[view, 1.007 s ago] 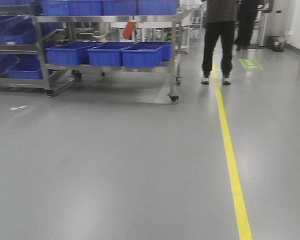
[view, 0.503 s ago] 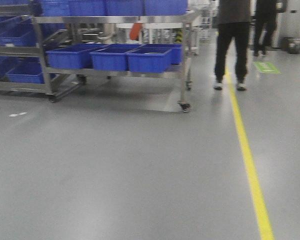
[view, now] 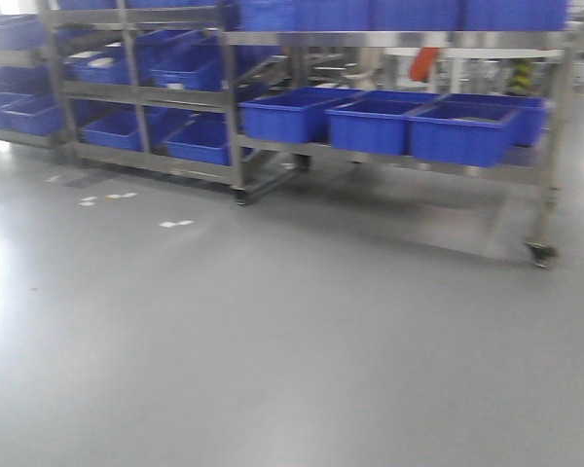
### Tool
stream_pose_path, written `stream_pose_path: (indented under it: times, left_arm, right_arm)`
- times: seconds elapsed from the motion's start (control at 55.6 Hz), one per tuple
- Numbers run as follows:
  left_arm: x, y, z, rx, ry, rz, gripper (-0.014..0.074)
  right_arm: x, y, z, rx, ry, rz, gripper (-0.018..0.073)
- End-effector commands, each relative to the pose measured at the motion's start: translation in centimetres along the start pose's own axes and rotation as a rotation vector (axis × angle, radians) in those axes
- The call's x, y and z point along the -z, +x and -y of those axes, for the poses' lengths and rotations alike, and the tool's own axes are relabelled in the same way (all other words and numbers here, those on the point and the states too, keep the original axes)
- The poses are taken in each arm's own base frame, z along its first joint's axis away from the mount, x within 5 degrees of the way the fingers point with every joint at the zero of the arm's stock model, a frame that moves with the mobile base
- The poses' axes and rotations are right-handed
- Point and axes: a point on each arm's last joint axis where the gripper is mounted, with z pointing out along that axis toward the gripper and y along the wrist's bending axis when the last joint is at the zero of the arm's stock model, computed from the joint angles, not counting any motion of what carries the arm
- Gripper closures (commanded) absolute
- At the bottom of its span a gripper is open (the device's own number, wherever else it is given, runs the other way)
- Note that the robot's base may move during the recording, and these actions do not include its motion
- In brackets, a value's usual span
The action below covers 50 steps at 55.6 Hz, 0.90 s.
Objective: Pick and sort blue part to right shelf
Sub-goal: 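Drive the base to the shelf of blue bins holding both parts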
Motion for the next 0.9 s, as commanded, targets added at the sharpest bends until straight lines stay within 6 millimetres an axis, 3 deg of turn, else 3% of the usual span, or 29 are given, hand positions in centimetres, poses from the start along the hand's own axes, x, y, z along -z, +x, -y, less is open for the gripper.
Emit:
stream_pose_path:
  times: [0.0,0.881]
  left_arm:
    - [0.90,-1.30,0.00,0.009,0.015,0.130,0.0316]
    - [0.90,-1.31,-0.01,0.007,0.012,0.130,0.0316]
  right_arm:
    - [0.15,-1.75,-0.12,0.021,-0.007,0.103,0.0354]
    - [0.15,-1.75,-0.12,0.021,-0.007,0.103,0.0354]
